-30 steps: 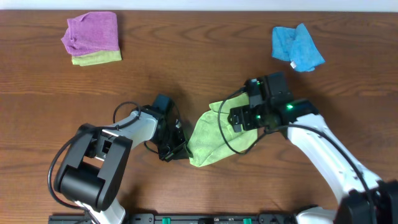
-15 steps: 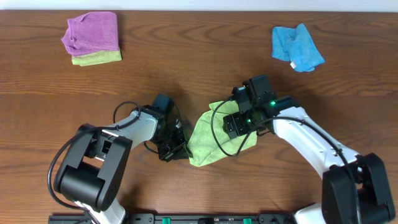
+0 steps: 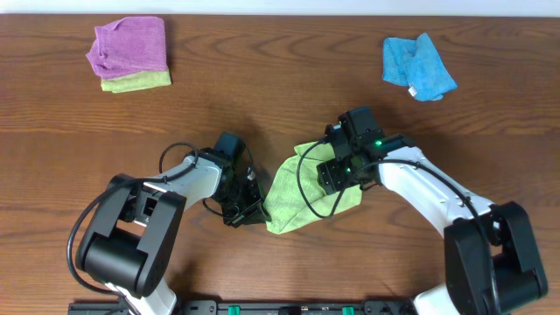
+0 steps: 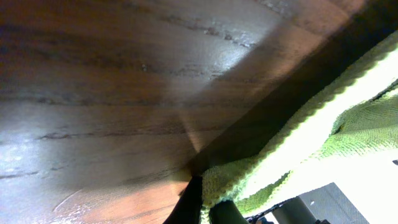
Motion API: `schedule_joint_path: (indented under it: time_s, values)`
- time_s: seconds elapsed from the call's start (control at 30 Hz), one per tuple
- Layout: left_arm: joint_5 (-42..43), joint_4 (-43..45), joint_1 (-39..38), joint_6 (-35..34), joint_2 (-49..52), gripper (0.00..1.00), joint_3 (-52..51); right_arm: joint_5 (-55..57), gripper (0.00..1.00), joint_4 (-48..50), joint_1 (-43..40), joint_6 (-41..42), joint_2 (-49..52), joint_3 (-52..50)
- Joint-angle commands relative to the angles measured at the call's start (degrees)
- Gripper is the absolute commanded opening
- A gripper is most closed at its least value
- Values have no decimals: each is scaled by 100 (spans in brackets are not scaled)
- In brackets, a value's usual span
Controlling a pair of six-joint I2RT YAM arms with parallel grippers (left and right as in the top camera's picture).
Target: Fold the cloth
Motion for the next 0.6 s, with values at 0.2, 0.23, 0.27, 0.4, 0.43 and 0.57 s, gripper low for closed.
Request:
schedule_joint_path:
  time_s: [0.2,0.23,0.27,0.4,0.43,0.57]
  values:
    - [-1008,17,72,118,212,6,-138,46,65,186,33,-17,367,-4]
    - [-1008,17,72,118,212,6,-138,28,64,181,33,13,400,-4]
    - [-1008,17,72,118,212,6,-138,31,64,166,33,26,404,-4]
    - [-1008,20,72,118,212,6,-138,33,37,168,31,90,402,-4]
    - [-1008,17,72,118,212,6,-138,35,26,168,31,90,402,-4]
    - [-1012,28,72,96,212,6,-138,33,1,120,31,111,354,50]
